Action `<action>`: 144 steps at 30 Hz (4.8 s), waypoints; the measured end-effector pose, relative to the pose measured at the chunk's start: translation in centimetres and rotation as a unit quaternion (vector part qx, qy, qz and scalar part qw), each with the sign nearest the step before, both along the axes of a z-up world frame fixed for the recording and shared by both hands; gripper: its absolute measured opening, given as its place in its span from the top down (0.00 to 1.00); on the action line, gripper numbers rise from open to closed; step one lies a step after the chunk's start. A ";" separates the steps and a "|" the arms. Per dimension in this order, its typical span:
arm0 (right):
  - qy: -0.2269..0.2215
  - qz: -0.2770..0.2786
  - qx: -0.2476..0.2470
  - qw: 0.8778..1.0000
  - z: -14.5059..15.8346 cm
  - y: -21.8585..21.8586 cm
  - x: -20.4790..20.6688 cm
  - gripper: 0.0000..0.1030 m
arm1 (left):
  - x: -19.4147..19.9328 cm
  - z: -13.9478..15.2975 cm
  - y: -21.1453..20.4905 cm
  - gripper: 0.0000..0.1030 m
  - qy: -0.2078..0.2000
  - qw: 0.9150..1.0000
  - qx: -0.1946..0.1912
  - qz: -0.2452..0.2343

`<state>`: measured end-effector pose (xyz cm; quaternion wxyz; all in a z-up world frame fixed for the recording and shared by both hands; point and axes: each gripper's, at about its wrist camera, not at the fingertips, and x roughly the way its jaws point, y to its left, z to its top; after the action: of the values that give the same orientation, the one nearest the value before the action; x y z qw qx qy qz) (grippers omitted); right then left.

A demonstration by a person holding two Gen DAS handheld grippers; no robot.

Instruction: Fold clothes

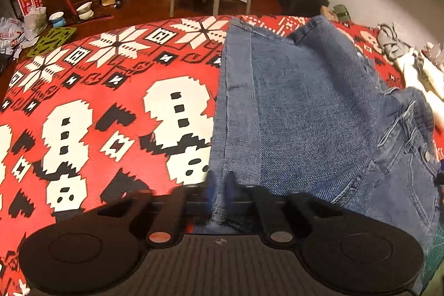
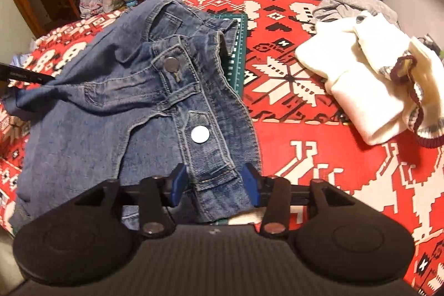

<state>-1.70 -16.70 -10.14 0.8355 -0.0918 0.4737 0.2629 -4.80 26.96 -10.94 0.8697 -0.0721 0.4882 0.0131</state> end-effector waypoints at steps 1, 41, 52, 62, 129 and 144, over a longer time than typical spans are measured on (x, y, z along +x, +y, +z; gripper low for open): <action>-0.002 -0.003 -0.004 1.000 -0.1 -0.1 0.0 0.47 | -0.2 0.3 0.1 0.98 -0.003 1.000 0.000 0.004; 0.016 -0.066 0.080 0.994 2.9 -1.2 0.8 0.68 | -11.9 6.4 -0.3 0.81 -0.011 0.996 -0.087 0.021; 0.079 -0.101 0.098 0.987 -1.1 -2.5 -0.4 0.63 | -10.1 7.2 0.3 0.71 -0.063 0.998 -0.022 0.024; 0.077 -0.104 0.118 0.985 -1.9 -2.4 0.0 0.61 | -5.0 5.5 0.7 0.71 -0.059 0.997 -0.026 0.042; -0.061 0.031 0.096 0.993 -0.6 5.3 -0.1 0.06 | -5.2 2.6 -6.6 0.48 0.044 0.996 0.019 0.075; -0.190 -0.004 0.071 0.979 6.7 4.6 -8.2 0.01 | -12.7 8.3 -7.9 0.12 -0.016 0.995 0.060 0.083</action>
<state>-9.86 -12.14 -3.46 0.9156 -0.0787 0.2870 0.2703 -17.47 19.06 -2.60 0.8762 -0.0601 0.4646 0.1132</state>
